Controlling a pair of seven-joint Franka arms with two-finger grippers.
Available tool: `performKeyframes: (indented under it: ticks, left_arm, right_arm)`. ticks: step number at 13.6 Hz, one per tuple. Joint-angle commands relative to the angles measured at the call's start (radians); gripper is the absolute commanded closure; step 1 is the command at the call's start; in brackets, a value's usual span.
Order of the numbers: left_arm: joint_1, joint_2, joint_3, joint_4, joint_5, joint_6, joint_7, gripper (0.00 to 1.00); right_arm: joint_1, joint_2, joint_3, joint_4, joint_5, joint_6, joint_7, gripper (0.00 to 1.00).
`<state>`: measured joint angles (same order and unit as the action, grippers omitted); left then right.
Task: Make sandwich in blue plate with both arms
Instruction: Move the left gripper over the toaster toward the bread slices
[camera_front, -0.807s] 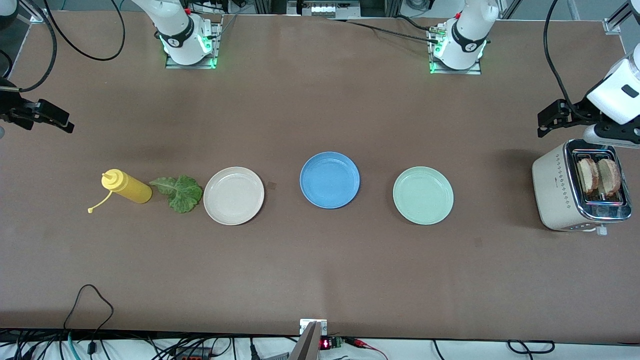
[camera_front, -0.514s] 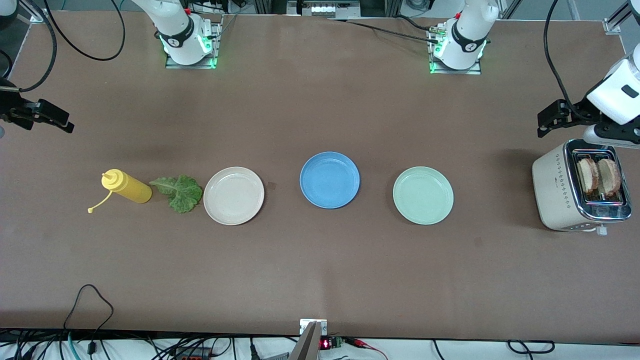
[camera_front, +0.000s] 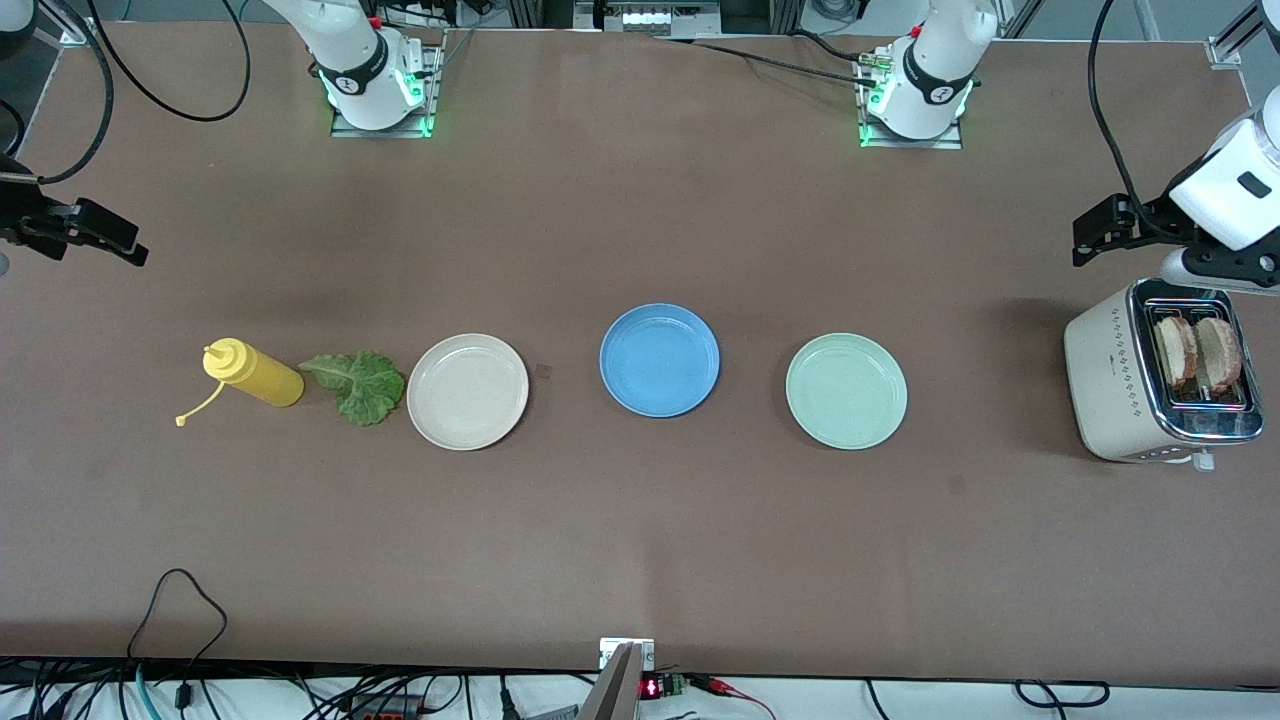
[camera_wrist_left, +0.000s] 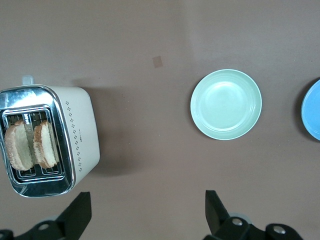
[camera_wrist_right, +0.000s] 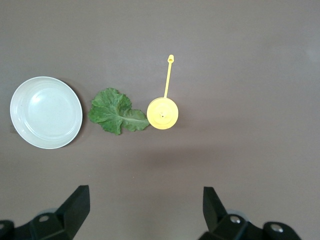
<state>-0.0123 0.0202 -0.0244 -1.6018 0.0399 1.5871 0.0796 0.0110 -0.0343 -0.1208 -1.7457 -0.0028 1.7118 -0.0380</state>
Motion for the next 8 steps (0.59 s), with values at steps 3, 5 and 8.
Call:
performKeyframes:
  ticks: [3, 5, 8]
  left_arm:
    - [0.002, 0.046, 0.008, 0.028, -0.003, -0.064, -0.001, 0.0]
    - [0.05, 0.07, 0.015, 0.022, 0.015, -0.075, 0.017, 0.0]
    - [0.144, 0.134, 0.015, 0.01, 0.081, -0.041, 0.103, 0.0]
  right_arm:
    - [0.001, 0.002, -0.002, 0.014, -0.013, -0.003, -0.01, 0.0]
    - [0.001, 0.002, -0.002, 0.014, -0.014, -0.003, -0.01, 0.0]
    - [0.001, 0.002, -0.002, 0.014, -0.016, -0.003, -0.01, 0.0]
